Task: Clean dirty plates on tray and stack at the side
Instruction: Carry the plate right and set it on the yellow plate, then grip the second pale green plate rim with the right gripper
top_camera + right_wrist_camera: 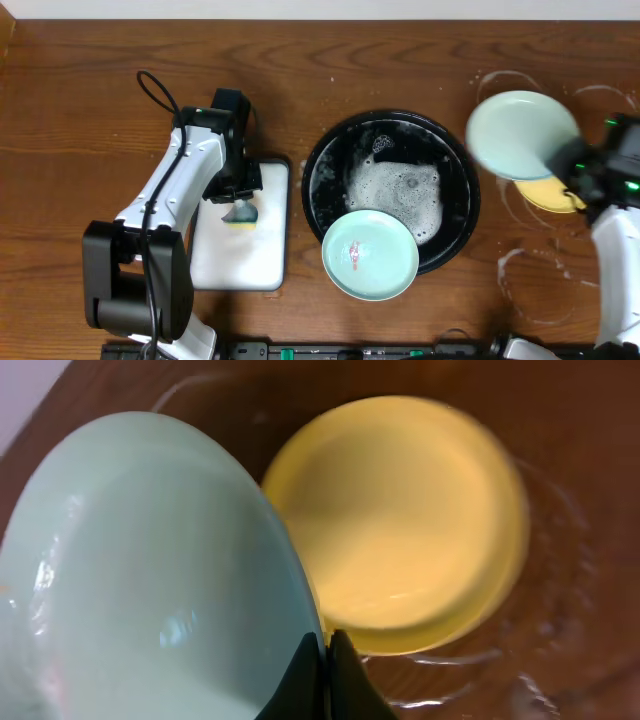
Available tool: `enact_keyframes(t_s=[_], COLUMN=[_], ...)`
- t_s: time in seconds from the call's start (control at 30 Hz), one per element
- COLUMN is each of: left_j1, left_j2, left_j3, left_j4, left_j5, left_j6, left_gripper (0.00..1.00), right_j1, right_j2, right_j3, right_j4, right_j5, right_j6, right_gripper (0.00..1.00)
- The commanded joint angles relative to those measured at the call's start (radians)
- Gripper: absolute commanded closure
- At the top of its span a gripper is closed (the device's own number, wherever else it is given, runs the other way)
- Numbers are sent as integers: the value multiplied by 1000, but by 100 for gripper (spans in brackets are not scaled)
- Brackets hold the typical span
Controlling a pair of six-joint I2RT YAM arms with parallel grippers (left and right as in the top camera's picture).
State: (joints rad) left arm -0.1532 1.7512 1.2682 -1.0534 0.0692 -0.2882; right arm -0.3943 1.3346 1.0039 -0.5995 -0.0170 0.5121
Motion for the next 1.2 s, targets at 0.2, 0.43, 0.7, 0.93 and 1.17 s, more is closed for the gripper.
enact_keyframes(t_s=[0.2,0.43,0.7,0.93,1.17], left_j1=[2,2,2,2,2], left_j2=[-7,-7,-7,-7,-7], left_j3=[-2,-2,-2,-2,-2], left_j4=[-5,-2,-2,-3,-3], left_j5=[-2,-2,-2,-2,-2], left_j6=[-2,-2,-2,-2,-2], left_gripper=[84,85,84,85,84], right_j1=[-302,-316,-225,64,475], right_j2=[136,260,100,-111,-84], right_j3=[0,0,3,2,-34], right_j4=[14,94,85,-85,-276], right_j5=[-62,-138,-312,-349,-224], right_j6=[51,-48,-129,-236,-301], right_gripper=[99,83,53,54,53])
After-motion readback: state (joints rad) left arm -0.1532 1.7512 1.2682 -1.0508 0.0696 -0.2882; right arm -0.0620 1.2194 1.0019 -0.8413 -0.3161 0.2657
